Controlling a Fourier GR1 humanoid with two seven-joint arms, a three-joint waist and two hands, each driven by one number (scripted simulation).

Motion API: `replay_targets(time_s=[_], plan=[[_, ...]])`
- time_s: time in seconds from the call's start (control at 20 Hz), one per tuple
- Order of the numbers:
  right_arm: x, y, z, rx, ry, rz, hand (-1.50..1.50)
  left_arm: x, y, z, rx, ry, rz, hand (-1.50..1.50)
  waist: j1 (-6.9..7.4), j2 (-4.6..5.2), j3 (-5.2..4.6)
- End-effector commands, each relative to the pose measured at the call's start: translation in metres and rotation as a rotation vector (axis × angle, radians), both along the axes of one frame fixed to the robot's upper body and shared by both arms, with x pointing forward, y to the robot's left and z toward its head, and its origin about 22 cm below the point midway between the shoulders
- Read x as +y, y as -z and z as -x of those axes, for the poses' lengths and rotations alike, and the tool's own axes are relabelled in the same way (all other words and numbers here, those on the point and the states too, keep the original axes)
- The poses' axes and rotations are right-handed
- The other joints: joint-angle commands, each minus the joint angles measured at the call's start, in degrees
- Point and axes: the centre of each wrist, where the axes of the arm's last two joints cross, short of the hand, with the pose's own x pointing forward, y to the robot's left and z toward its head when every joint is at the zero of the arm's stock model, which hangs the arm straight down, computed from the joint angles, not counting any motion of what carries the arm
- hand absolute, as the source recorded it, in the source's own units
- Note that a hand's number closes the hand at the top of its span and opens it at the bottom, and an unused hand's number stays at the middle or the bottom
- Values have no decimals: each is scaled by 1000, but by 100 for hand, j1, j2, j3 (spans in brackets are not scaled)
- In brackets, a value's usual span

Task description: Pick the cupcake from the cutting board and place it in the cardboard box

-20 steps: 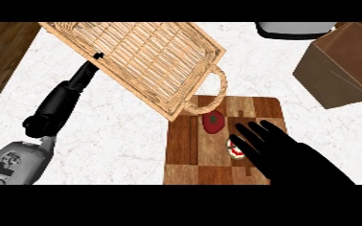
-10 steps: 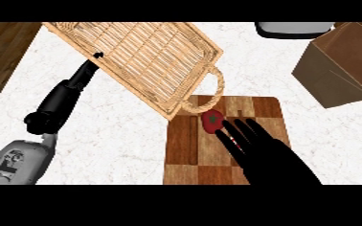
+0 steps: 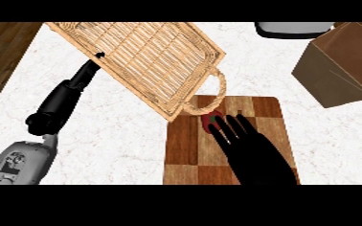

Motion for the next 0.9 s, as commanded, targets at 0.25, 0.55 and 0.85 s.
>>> replay_targets(time_s=[0.25, 0.55, 0.85], plan=[[-15, 16, -13, -6, 45, 34, -150, 0, 6, 8, -4, 17, 7, 0, -5, -4, 2], [-15, 38, -13, 44, -1, 9, -150, -7, -7, 2, -14, -10, 8, 0, -9, -6, 2], [-40, 43, -35, 16, 43, 56, -150, -19, 9, 13, -16, 3, 13, 0, -6, -6, 2]])
